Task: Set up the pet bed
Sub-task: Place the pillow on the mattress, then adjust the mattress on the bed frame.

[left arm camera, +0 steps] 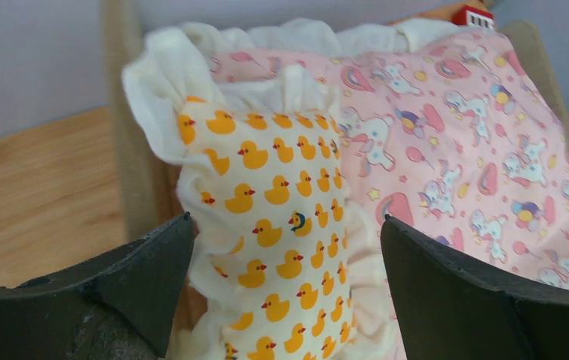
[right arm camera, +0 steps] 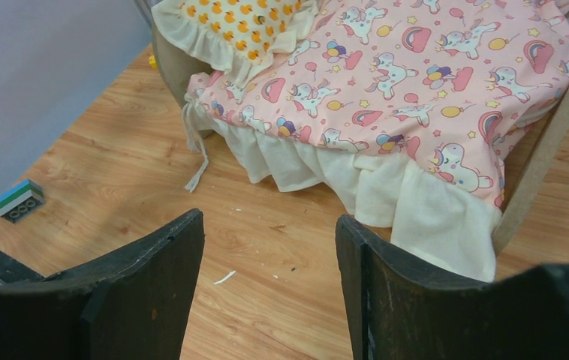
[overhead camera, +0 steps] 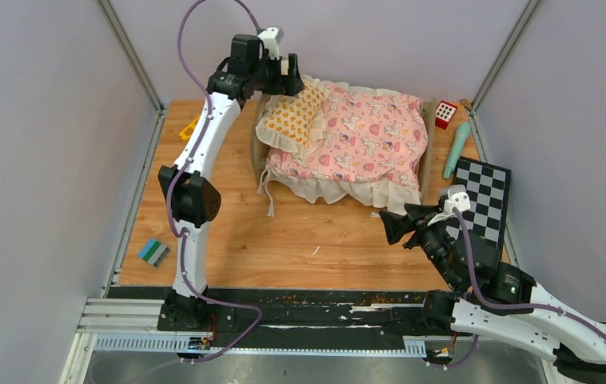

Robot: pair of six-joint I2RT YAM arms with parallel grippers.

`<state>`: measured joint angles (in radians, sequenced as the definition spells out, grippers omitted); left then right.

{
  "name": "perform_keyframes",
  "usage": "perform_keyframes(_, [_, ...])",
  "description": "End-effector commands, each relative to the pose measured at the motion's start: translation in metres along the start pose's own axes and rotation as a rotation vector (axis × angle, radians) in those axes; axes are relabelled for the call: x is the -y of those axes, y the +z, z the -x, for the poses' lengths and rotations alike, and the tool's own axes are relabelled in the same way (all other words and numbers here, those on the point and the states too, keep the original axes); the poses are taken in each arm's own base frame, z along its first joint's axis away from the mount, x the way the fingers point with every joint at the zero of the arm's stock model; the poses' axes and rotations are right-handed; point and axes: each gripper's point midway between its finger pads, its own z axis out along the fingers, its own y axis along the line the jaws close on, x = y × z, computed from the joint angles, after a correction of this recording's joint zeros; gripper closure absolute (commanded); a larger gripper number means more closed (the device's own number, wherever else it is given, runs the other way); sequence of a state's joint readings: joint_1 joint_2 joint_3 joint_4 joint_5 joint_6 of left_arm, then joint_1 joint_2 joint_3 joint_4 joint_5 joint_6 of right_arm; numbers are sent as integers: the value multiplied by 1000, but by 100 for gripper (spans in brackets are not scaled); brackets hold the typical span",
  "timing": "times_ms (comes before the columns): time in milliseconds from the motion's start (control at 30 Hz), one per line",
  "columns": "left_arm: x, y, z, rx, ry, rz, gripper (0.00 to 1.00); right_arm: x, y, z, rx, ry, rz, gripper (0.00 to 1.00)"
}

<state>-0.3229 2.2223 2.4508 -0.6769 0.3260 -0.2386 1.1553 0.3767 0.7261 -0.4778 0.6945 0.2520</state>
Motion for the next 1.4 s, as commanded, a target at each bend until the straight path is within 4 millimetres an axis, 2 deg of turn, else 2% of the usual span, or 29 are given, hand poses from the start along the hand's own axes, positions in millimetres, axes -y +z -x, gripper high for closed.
perform_keyframes(0, [-7, -88, 87, 231, 156, 214, 0, 19, 1, 2, 1, -12, -117, 36])
perform_keyframes(100, [-17, -123, 100, 275, 212, 355, 0, 32, 1, -1, -24, -53, -201, 37])
perform_keyframes(167, [-10, -143, 104, 296, 241, 396, 0, 35, 3, 3, -27, -74, -240, 37])
perform_keyframes(233, [12, -157, 101, 310, 275, 383, 0, 28, 11, 9, -37, -121, -241, 49])
perform_keyframes(267, [35, -157, 90, 304, 293, 340, 0, 21, 17, 18, -46, -155, -234, 56])
perform_keyframes(300, [54, -149, 79, 291, 341, 296, 3, 16, 26, 19, -70, -196, -248, 59])
perform_keyframes(333, [79, -150, 73, 305, 385, 251, 6, 12, 37, 25, -79, -229, -262, 59])
perform_keyframes(367, [96, -137, 49, 276, 429, 214, 9, 10, 50, 35, -73, -242, -275, 59])
perform_keyframes(433, [126, -125, 21, 271, 460, 136, 14, 12, 81, 54, -54, -199, -257, 59])
perform_keyframes(500, [138, -106, -7, 244, 412, 68, 20, 22, 114, 76, -37, -99, -194, 61])
perform_keyframes(533, [139, -96, -20, 229, 391, 44, 22, 39, 128, 87, -25, -76, -224, 61])
perform_keyframes(600, [141, -78, -42, 192, 366, 17, 23, 51, 159, 93, -43, -66, -189, 61])
perform_keyframes(700, [142, -57, -56, 199, 361, 17, 21, 76, 207, 83, -81, -24, -168, 61])
perform_keyframes(833, [142, -30, -70, 178, 339, 17, 17, 116, 241, 65, -113, 28, -248, 62])
perform_keyframes(1000, [150, -1, -101, 131, 339, -21, 17, 162, 258, 39, -139, 83, -361, 61])
perform_keyframes(1167, [141, 9, -141, 64, 348, -9, 17, 210, 273, 1, -204, 140, -446, 61])
perform_keyframes(1267, [133, 9, -162, 40, 336, -6, 17, 229, 277, -30, -285, 158, -486, 61])
perform_keyframes(1367, [127, 9, -182, 16, 320, -6, 17, 235, 265, -48, -343, 168, -539, 60])
